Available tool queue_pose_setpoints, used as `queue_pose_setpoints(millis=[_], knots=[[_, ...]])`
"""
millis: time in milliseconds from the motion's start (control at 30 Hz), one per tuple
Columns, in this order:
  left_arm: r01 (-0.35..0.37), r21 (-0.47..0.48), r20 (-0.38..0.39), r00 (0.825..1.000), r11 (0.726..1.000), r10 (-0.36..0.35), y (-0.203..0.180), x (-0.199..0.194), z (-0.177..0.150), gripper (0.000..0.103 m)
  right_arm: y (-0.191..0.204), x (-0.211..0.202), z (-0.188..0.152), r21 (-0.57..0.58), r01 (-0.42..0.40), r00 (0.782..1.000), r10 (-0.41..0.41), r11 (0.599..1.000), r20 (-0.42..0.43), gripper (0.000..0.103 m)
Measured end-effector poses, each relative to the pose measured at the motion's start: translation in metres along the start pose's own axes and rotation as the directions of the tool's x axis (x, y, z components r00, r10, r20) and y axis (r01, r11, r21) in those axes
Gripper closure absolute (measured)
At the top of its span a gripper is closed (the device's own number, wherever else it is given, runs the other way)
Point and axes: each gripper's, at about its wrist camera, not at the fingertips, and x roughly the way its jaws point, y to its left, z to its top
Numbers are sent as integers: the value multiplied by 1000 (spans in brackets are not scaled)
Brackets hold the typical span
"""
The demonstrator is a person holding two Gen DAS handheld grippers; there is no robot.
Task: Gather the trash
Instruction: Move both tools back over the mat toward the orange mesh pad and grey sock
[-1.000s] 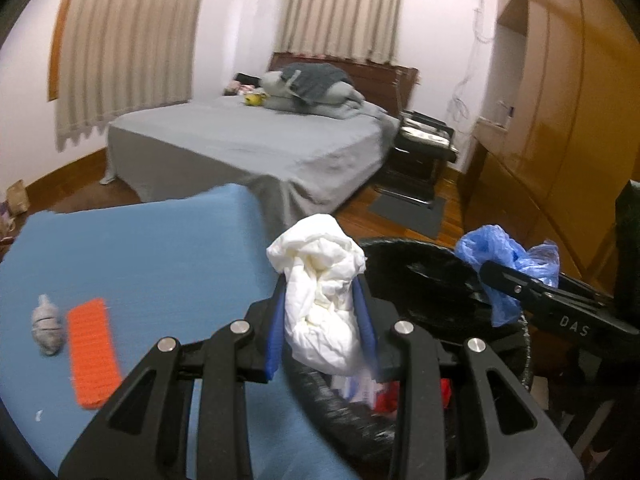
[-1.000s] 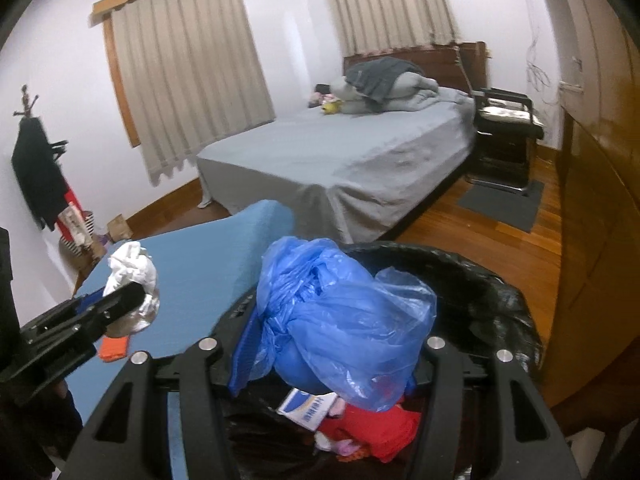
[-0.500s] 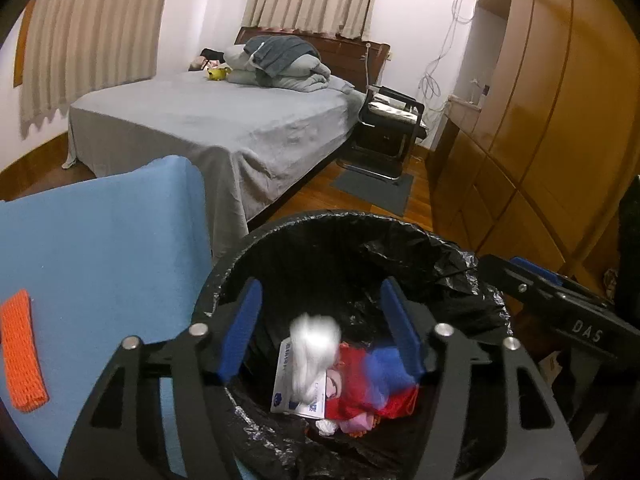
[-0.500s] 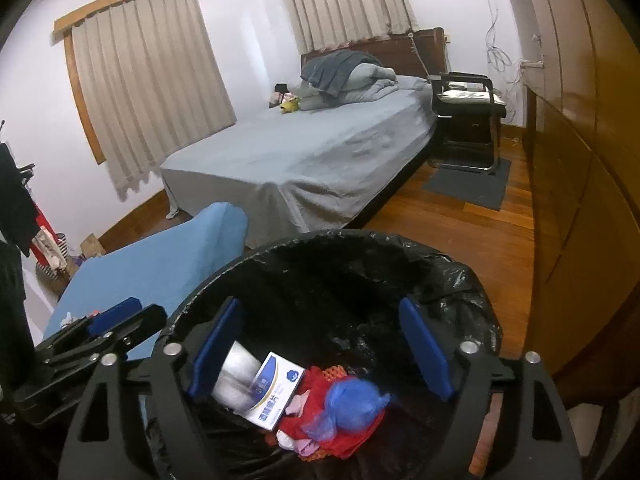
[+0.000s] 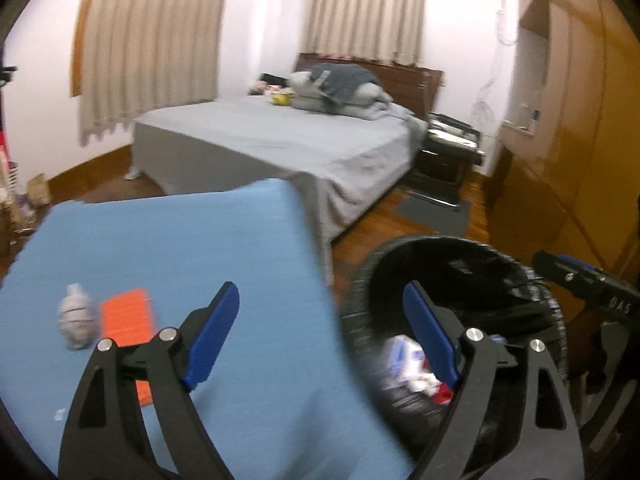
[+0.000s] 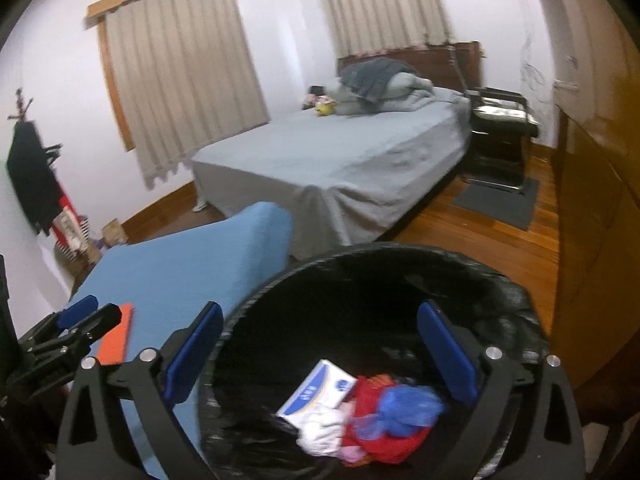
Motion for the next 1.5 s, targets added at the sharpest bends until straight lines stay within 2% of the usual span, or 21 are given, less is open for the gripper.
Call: queue_pose_setpoints(millis=[233,400,567,733,1000,1200,1400,1500], knots=[[-151,-67,7,988,986,152,69,-38,-11,17,67,22,-7,-85,-106,993,102,991,-52,7],[-259,-118,-16,966,959,259,119,-54,-21,15,118,46,-17,-137,-181,980,167,974,-103,7],[-323,-161,-38,946,932,322,156,-65,-32,15,163,71,-29,-183,-238,966,212,954,-147,7],[-364,-199,-66,931,910,358,191,-69,-47,15,196,91,-40,-199,-275,953,240,941,-182,7],[-407,-214,-96,914,888,395,221,-68,-57,15,253,122,-65,-230,-341,924,281,911,-260,7],[-437,-246,-113,900,865,422,246,-73,-65,15,282,149,-83,-237,-355,905,268,904,-332,8],[-444,-267,-118,896,855,428,259,-77,-68,15,293,163,-94,-257,-347,894,235,902,-381,16],[-441,-273,-121,897,855,424,259,-75,-69,15,297,161,-95,-267,-364,889,247,892,-386,29]])
